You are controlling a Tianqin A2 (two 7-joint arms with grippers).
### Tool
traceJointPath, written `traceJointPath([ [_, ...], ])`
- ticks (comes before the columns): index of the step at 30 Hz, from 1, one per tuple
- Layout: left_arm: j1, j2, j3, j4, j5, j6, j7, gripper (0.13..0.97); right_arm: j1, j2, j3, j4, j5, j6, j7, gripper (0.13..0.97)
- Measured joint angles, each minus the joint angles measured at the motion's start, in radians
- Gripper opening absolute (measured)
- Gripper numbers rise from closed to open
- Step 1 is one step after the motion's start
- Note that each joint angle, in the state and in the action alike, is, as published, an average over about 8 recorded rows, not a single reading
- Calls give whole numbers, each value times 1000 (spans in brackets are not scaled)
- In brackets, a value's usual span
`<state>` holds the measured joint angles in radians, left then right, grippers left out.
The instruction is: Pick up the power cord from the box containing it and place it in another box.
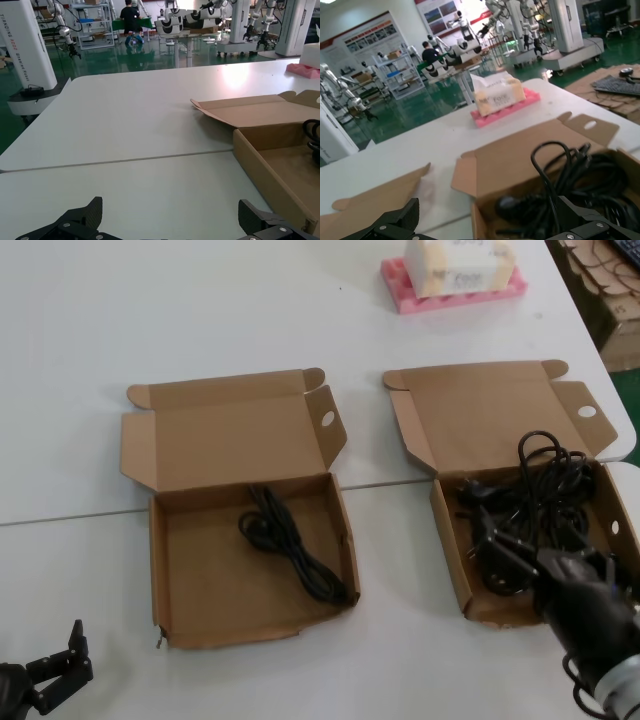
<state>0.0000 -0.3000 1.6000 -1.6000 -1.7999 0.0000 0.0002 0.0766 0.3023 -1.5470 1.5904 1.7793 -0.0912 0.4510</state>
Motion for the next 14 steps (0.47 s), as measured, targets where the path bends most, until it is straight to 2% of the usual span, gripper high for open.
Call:
traceJointPath([
  [14, 0, 0, 0, 0, 0, 0, 0, 966, -59, -2, -41, 7, 16, 71, 0, 966],
])
